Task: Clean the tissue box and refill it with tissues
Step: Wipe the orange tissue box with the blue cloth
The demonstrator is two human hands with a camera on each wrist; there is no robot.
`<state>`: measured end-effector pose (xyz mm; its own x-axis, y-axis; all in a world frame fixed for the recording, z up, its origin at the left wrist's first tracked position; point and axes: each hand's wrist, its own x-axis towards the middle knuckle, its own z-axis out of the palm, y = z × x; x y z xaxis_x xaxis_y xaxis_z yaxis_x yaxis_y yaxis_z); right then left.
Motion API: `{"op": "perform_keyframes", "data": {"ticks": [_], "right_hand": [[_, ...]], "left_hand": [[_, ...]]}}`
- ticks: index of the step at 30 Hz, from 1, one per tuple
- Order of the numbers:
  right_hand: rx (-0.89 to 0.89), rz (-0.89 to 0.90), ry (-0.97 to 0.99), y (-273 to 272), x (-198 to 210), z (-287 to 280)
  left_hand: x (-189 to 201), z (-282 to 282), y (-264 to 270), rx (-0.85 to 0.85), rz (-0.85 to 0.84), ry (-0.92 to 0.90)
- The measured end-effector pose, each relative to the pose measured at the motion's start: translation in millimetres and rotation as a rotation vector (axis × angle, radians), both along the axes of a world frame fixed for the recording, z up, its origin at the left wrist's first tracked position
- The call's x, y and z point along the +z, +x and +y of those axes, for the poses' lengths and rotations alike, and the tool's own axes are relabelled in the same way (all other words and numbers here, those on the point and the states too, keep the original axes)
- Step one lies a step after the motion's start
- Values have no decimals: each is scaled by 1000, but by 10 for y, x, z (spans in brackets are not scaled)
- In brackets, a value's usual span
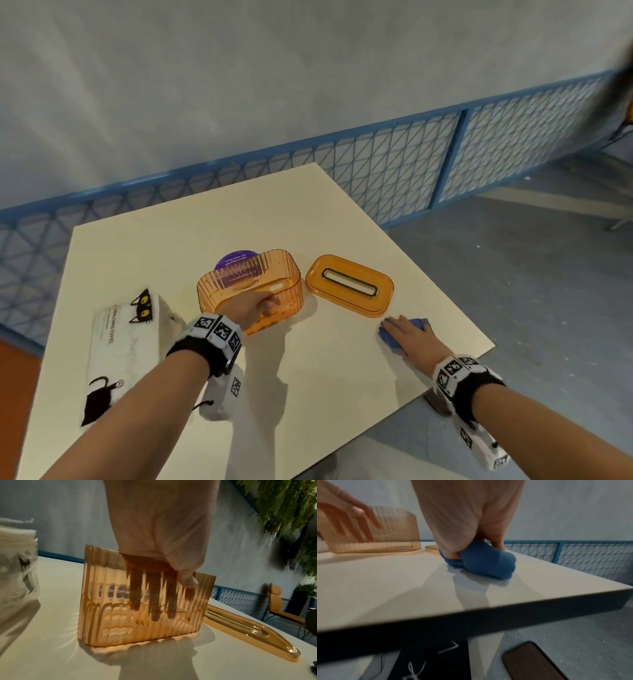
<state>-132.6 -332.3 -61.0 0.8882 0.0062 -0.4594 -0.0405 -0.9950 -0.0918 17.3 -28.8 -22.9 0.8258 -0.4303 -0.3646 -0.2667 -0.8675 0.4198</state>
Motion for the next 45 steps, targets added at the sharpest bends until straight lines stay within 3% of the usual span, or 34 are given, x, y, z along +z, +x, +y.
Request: {"op": "perform_keyframes", "data": {"ticks": [2, 5, 10, 13, 15, 19, 24, 29, 35, 37, 42, 45], "right_hand": [[-156, -40, 226, 99, 145, -8], [-296, -192, 505, 304, 508, 15], [-181, -554, 739, 734, 1418, 458], [-24, -700, 772, 854, 1920, 944], [135, -712, 707, 888, 2030, 1234], [305, -626, 295, 980, 1797, 1472], [344, -816, 230, 950, 1702, 1598], [482, -760, 98, 563, 1313, 1625], [313, -781, 187, 1085, 1963, 1530], [335, -812, 194, 1048, 1979, 1547], [524, -828, 37, 446, 1305, 1644], [617, -813, 21, 351, 1145, 1556]], "left_hand": [[142, 41, -17, 4, 6, -40], [430, 87, -70, 108, 92, -265], [925, 74, -277, 321, 206, -726], [1054, -1, -362, 377, 244, -910], [1129, -50, -426, 425, 246, -1037], [1198, -128, -500, 524, 212, -1192], [1250, -112, -557, 618, 177, -1279], [1281, -27, -585, 687, 178, -1328], [1376, -83, -690, 598, 205, -1292], [1435, -77, -678, 595, 185, -1300], [1451, 24, -639, 638, 111, -1309], [1401, 38, -651, 663, 137, -1328]]}}
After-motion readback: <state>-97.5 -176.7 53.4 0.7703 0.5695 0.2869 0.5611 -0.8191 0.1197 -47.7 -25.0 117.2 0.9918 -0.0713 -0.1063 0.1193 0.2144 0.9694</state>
